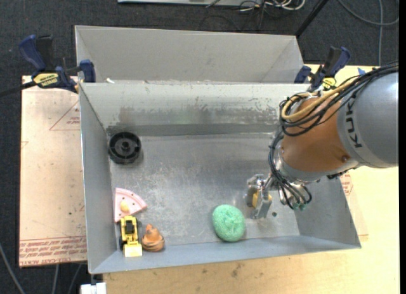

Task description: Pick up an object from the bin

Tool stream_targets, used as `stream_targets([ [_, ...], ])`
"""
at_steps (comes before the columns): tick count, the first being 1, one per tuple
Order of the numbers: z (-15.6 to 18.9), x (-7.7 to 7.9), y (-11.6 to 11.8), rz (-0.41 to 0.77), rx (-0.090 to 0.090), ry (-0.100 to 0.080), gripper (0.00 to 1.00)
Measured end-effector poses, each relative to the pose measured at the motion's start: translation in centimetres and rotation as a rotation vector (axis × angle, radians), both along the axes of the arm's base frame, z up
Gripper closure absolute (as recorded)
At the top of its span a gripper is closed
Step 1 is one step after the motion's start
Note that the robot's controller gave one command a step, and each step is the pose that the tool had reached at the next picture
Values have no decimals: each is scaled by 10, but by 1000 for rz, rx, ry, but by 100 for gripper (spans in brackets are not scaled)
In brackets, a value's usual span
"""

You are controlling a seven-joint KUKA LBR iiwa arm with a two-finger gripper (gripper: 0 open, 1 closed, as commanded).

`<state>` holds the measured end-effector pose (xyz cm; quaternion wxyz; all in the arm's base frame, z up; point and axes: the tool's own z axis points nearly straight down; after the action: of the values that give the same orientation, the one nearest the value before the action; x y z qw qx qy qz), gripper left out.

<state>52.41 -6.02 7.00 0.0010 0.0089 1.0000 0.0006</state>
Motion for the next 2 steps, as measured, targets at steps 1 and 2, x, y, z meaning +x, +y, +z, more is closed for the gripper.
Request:
stream_targets([
  [1,3,-1,0,0,0,4,100],
  [2,20,-2,0,0,1,7,100],
])
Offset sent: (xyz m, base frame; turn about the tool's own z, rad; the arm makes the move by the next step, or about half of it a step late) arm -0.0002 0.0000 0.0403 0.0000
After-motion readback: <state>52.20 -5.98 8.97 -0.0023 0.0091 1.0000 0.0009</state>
